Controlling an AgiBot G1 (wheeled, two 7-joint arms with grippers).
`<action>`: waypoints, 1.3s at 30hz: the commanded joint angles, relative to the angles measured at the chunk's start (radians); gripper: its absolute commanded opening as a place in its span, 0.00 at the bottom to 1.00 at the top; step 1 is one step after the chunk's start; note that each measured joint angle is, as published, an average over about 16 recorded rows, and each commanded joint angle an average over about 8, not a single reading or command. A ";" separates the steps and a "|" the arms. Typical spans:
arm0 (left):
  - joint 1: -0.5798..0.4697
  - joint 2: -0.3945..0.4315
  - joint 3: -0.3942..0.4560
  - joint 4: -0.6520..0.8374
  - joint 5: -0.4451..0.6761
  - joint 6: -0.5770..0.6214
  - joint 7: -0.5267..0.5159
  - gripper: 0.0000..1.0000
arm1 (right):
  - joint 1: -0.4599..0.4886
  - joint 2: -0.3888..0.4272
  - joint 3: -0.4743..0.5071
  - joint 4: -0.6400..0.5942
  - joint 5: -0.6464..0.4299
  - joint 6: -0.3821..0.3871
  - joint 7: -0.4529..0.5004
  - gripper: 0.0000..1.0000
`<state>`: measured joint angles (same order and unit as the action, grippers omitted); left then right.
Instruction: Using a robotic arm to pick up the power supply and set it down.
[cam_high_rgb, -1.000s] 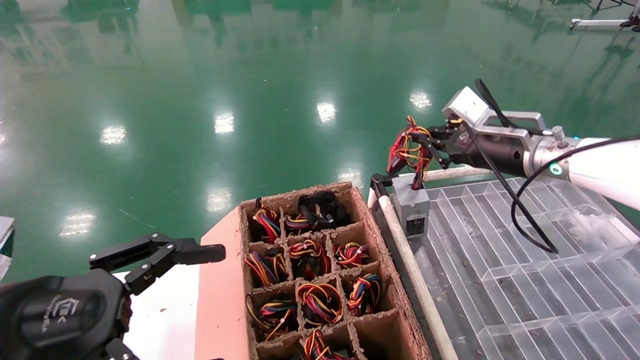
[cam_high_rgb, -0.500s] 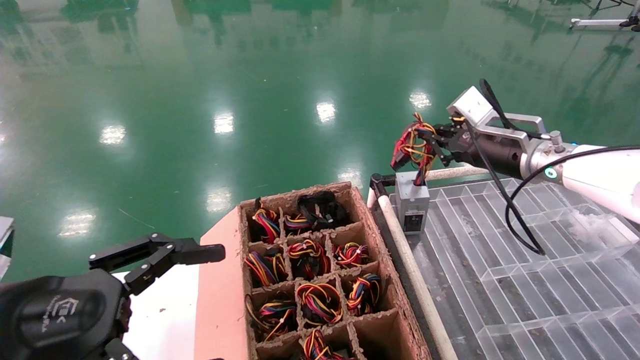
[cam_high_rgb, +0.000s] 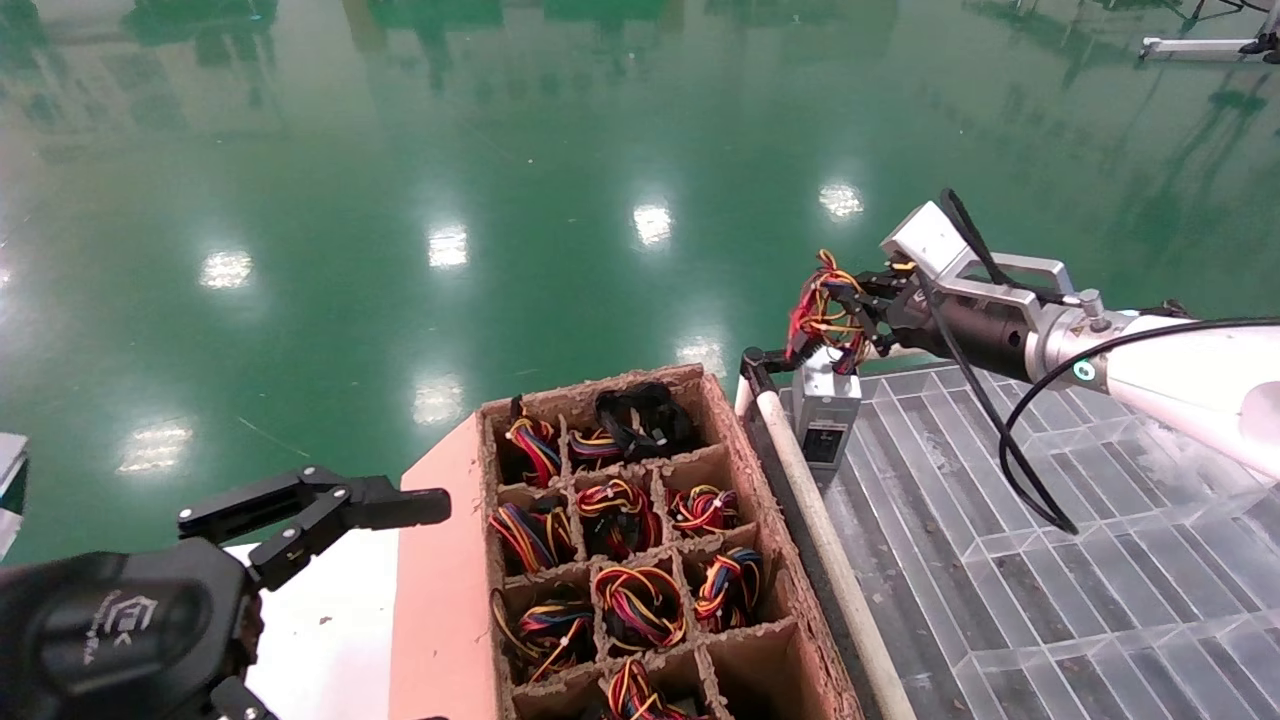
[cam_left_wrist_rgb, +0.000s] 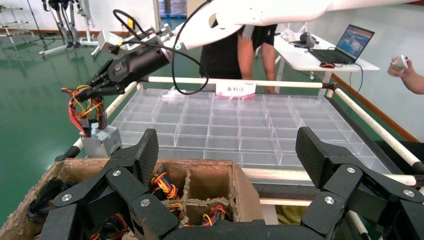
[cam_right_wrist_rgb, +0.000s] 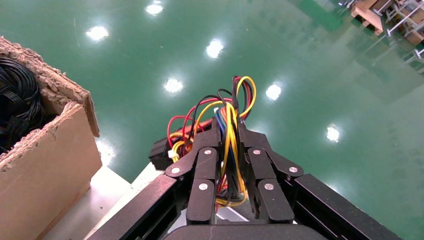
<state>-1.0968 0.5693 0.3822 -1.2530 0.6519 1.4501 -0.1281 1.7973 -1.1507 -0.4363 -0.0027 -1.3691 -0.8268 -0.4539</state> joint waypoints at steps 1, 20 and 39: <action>0.000 0.000 0.000 0.000 0.000 0.000 0.000 1.00 | -0.001 0.000 0.000 0.000 0.000 0.000 0.000 1.00; 0.000 0.000 0.000 0.000 0.000 0.000 0.000 1.00 | 0.013 0.003 0.002 -0.004 0.003 -0.023 0.015 1.00; 0.000 0.000 0.000 0.000 0.000 0.000 0.000 1.00 | -0.105 0.116 0.058 0.201 0.157 -0.237 0.202 1.00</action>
<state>-1.0968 0.5691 0.3823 -1.2526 0.6518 1.4500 -0.1280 1.6920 -1.0352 -0.3788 0.1984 -1.2126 -1.0637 -0.2522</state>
